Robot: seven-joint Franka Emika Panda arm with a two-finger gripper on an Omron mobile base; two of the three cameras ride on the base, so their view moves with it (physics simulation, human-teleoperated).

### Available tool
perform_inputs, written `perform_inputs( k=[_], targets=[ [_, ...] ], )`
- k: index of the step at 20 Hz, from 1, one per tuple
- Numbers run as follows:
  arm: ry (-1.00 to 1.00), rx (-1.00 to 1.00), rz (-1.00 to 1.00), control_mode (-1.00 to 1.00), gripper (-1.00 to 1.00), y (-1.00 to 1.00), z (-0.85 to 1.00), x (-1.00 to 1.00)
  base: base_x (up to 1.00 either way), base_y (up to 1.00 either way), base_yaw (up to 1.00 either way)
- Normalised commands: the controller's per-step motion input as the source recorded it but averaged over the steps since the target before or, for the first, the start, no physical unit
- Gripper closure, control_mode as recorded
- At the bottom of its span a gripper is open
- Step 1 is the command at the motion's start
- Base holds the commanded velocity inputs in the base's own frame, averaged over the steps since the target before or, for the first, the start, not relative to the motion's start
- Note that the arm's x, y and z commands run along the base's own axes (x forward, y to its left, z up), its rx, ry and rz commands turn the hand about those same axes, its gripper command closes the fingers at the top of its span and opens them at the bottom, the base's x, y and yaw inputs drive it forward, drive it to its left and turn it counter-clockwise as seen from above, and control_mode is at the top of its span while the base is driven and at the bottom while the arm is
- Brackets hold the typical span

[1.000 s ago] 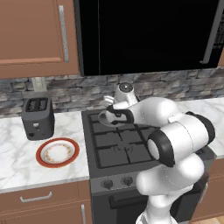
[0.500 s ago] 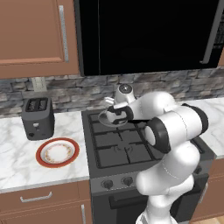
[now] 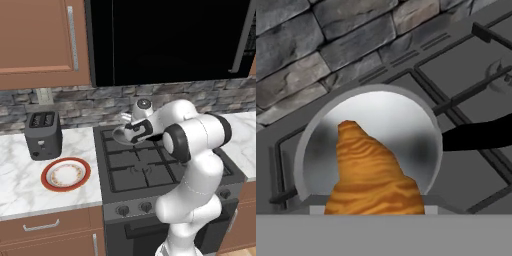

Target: Pick the croissant and place it on the pan. Then turn on the stove to warm the croissant.

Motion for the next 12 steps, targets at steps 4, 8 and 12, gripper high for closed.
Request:
perform_inputs(
  k=[4,8,12],
  targets=[
    [0.02,0.0,0.0,-1.0,1.0,-0.02,-0.28,0.3,0.0,0.0,0.0],
    [0.04,0.0,0.0,-1.0,1.0,0.0,-0.3,0.31,0.0,0.0,0.0],
    [0.06,0.0,0.0,-1.0,1.0,0.0,-0.29,0.34,0.0,0.0,0.0]
  ],
)
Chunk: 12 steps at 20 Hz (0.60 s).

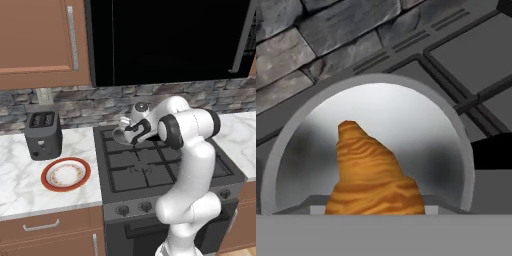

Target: Pick the croissant and place it on the pan. Then turn on the stove to warm the croissant.

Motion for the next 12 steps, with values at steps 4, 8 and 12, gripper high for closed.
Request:
perform_inputs(
  k=[4,8,12],
  targets=[
    [0.06,0.0,0.0,-1.0,1.0,0.0,-0.28,0.36,0.0,0.0,0.0],
    [0.07,0.0,0.0,-1.0,1.0,0.0,-0.23,0.36,0.0,0.0,0.0],
    [0.08,0.0,0.0,-1.0,-1.0,0.0,-0.16,0.39,0.0,0.0,0.0]
  ],
)
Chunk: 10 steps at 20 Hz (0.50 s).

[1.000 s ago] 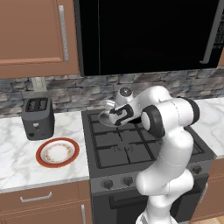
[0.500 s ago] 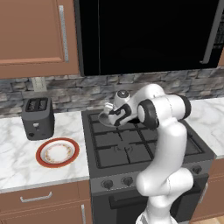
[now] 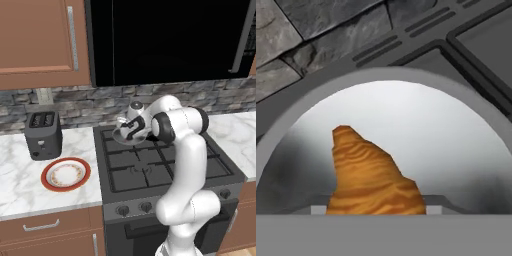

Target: Pick the croissant and place it on the pan. Then turn on the stove to warm the croissant.

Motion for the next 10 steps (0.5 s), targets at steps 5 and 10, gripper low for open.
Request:
perform_inputs(
  k=[5,10],
  targets=[
    [0.02,0.0,0.0,-1.0,-1.0,-0.04,-0.09,0.29,0.0,0.0,0.0],
    [0.0,0.01,0.0,-1.0,-1.0,-0.14,0.0,0.08,0.0,0.0,0.0]
  ],
)
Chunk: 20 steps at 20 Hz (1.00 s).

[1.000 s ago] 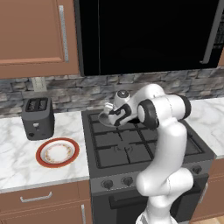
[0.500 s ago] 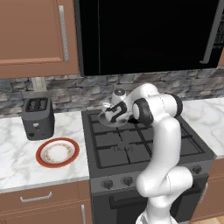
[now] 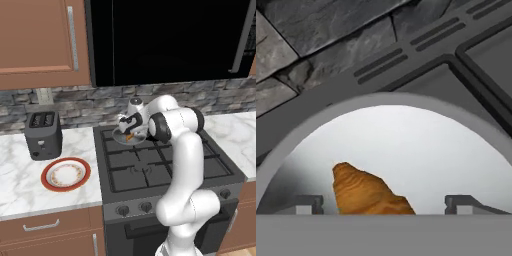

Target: Pick the croissant and place it on the pan. Then turn on the stove to warm the croissant.

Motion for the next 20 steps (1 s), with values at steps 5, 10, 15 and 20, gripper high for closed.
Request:
perform_inputs(
  k=[5,10,15,20],
  targets=[
    [-0.19,0.0,0.0,-1.0,-1.0,0.0,0.08,-0.08,0.0,0.0,0.0],
    [-0.17,0.01,0.0,-1.0,-1.0,0.0,0.19,-0.25,0.0,0.0,0.0],
    [-0.11,0.04,0.0,-1.0,-1.0,0.0,0.17,-0.58,0.0,0.0,0.0],
    [-0.12,0.04,0.0,-1.0,-1.0,-0.02,0.57,-0.51,0.0,0.0,0.0]
  ],
)
